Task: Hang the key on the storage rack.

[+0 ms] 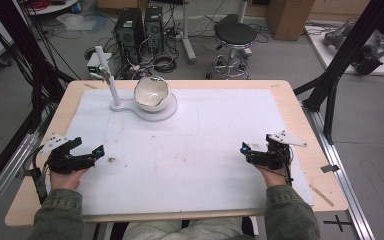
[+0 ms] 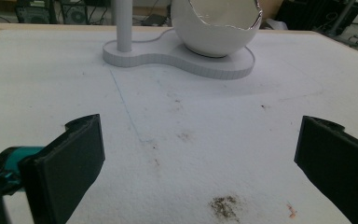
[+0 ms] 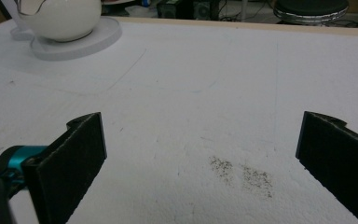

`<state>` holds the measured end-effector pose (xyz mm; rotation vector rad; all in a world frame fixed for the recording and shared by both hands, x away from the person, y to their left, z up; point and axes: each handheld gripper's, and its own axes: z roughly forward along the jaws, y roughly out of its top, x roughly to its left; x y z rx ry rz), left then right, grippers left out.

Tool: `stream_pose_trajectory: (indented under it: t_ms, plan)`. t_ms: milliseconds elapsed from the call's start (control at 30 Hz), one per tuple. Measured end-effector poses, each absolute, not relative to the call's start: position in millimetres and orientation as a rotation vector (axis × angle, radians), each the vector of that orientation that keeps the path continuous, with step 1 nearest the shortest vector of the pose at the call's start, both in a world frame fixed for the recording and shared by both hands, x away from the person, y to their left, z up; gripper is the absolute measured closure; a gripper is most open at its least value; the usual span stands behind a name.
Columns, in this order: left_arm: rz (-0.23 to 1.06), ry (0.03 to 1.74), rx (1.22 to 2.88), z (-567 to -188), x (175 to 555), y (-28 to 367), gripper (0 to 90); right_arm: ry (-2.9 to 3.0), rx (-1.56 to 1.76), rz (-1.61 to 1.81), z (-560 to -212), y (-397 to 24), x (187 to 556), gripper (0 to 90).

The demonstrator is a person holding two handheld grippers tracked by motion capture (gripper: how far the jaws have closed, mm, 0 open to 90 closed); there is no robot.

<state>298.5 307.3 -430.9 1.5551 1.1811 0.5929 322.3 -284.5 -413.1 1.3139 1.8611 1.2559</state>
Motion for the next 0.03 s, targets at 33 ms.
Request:
stream_pose_trajectory:
  t_ms: [33]
  plan:
    - [0.594, 1.182, 1.551, -431.1, 298.7, 306.9, 2.0, 1.854, 1.307, 1.258, -412.7, -285.3, 322.0, 0.5]
